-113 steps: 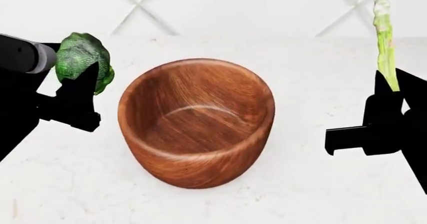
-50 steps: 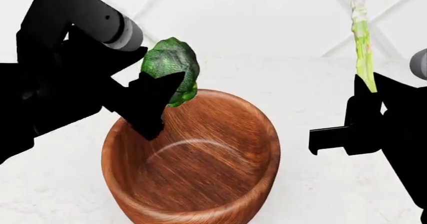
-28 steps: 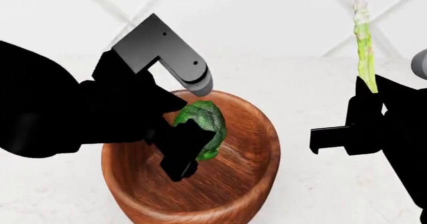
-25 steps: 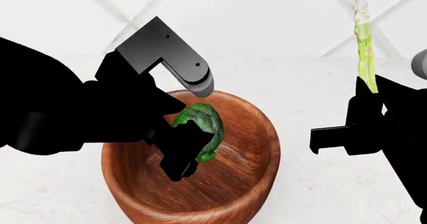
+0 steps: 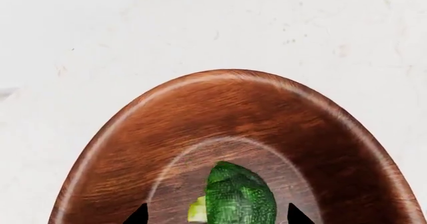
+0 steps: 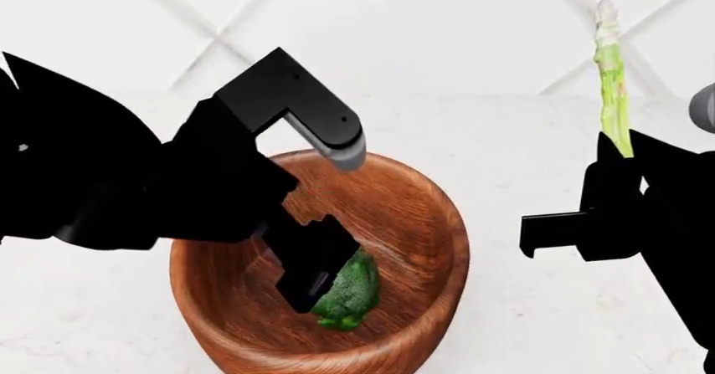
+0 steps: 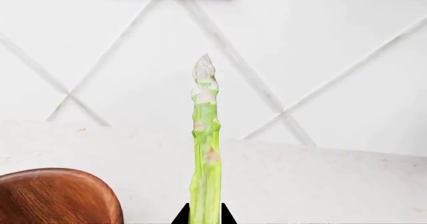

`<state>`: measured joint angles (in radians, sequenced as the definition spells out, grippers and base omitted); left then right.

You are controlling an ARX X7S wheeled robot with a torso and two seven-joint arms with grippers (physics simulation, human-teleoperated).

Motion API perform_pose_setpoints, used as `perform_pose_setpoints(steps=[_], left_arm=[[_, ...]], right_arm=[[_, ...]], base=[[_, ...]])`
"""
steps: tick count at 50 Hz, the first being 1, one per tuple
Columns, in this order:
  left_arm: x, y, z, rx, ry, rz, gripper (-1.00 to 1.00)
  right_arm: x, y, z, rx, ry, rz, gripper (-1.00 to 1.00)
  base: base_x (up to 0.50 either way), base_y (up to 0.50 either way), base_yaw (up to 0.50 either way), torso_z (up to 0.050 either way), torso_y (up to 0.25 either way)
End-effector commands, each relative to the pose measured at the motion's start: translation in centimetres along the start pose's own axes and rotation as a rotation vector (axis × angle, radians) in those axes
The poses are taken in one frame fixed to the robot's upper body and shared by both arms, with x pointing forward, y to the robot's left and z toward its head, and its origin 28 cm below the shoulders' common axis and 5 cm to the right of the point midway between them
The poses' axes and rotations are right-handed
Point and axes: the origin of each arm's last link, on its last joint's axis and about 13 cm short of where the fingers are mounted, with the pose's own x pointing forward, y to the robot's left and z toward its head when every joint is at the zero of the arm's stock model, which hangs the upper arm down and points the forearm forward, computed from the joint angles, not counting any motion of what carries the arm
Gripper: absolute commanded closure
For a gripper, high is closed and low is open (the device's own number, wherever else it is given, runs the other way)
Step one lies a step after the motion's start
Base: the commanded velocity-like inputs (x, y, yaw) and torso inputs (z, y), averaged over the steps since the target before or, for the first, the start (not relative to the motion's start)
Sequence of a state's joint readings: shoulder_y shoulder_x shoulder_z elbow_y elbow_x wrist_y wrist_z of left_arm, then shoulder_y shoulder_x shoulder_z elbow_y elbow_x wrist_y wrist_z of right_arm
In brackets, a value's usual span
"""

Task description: Pick the broccolis and asparaguss from the sink and place them in one bowl. Place the onion in the other bowl. Then turn off the sink faucet.

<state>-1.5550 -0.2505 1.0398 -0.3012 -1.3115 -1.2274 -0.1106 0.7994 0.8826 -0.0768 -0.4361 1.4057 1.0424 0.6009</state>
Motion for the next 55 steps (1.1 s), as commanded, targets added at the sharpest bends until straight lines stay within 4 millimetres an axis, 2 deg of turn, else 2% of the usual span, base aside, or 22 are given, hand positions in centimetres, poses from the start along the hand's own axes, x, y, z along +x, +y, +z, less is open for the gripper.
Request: perform_pose_setpoints(steps=[1, 6, 9, 14, 18, 20, 28, 31, 36, 38, 43, 48, 49, 50, 51, 53, 55], left_arm=[[-0.7, 0.0, 0.3, -0.003, -0.025, 0.003, -1.00], [-2.6, 0.2, 1.1, -0.059, -0.150, 0.002, -1.00], [-3.3, 0.1, 0.8, -0.079, -0.243, 0.055, -1.00], [-4.7, 0.2, -1.7, -0.102, -0.332, 0.217, -1.00], [-6.4, 1.6, -3.2, -0.189, -0.371, 0.324, -1.00], [-7.6, 2.2, -4.4, -0.232, -0.385, 0.364, -1.00], [-9.8, 2.9, -7.2, -0.305, -0.413, 0.465, -1.00], [-10.1, 3.1, -8.0, -0.322, -0.429, 0.519, -1.00], [-9.7, 2.4, -9.9, -0.296, -0.442, 0.573, -1.00], [-9.6, 1.9, -10.2, -0.299, -0.455, 0.581, -1.00], [-9.3, 1.4, -10.9, -0.314, -0.475, 0.591, -1.00], [-9.5, 1.3, -11.1, -0.336, -0.490, 0.597, -1.00], [-9.2, 1.3, -11.4, -0.343, -0.490, 0.598, -1.00], [-9.1, 1.2, -11.6, -0.347, -0.491, 0.600, -1.00], [-9.0, 1.2, -11.8, -0.358, -0.493, 0.599, -1.00], [-8.9, 1.2, -12.1, -0.364, -0.501, 0.601, -1.00], [-9.0, 1.1, -12.3, -0.365, -0.512, 0.610, -1.00]], right_arm=[[0.0, 0.0, 0.0, -0.004, 0.005, 0.007, 1.00], [0.0, 0.0, 0.0, -0.017, 0.002, 0.031, 1.00], [0.0, -0.1, 0.0, -0.037, 0.002, 0.053, 1.00], [0.0, -0.2, 0.2, -0.089, 0.077, 0.175, 1.00], [0.0, -0.2, 0.1, -0.070, 0.083, 0.247, 1.00], [0.1, -0.3, 0.2, -0.085, 0.088, 0.292, 1.00], [0.1, -0.4, 0.3, -0.172, 0.099, 0.352, 1.00], [0.2, -0.4, 0.2, -0.184, 0.072, 0.325, 1.00], [0.2, -0.3, 0.1, -0.119, 0.006, 0.251, 1.00], [0.2, -0.2, 0.0, -0.072, -0.034, 0.231, 1.00], [0.5, -0.1, -0.2, 0.027, -0.258, 0.181, 1.00], [0.6, 0.0, -0.3, 0.106, -0.319, 0.236, 1.00], [2.5, 1.5, 1.2, 0.125, -0.323, 0.253, 1.00], [5.9, 4.2, 2.0, 0.157, -0.249, 0.255, 1.00], [6.3, 4.5, 5.2, 0.155, -0.344, 0.281, 1.00], [7.5, 5.2, 3.4, 0.157, -0.333, 0.309, 1.00], [9.3, 6.3, 2.0, 0.191, -0.397, 0.336, 1.00]], base=[[0.00, 0.00, 0.00, 0.000, 0.000], [0.00, 0.00, 0.00, 0.000, 0.000], [0.00, 0.00, 0.00, 0.000, 0.000], [0.00, 0.00, 0.00, 0.000, 0.000], [0.00, 0.00, 0.00, 0.000, 0.000], [0.00, 0.00, 0.00, 0.000, 0.000], [0.00, 0.00, 0.00, 0.000, 0.000], [0.00, 0.00, 0.00, 0.000, 0.000], [0.00, 0.00, 0.00, 0.000, 0.000], [0.00, 0.00, 0.00, 0.000, 0.000], [0.00, 0.00, 0.00, 0.000, 0.000], [0.00, 0.00, 0.00, 0.000, 0.000], [0.00, 0.00, 0.00, 0.000, 0.000], [0.00, 0.00, 0.00, 0.000, 0.000], [0.00, 0.00, 0.00, 0.000, 0.000], [0.00, 0.00, 0.00, 0.000, 0.000], [0.00, 0.00, 0.00, 0.000, 0.000]])
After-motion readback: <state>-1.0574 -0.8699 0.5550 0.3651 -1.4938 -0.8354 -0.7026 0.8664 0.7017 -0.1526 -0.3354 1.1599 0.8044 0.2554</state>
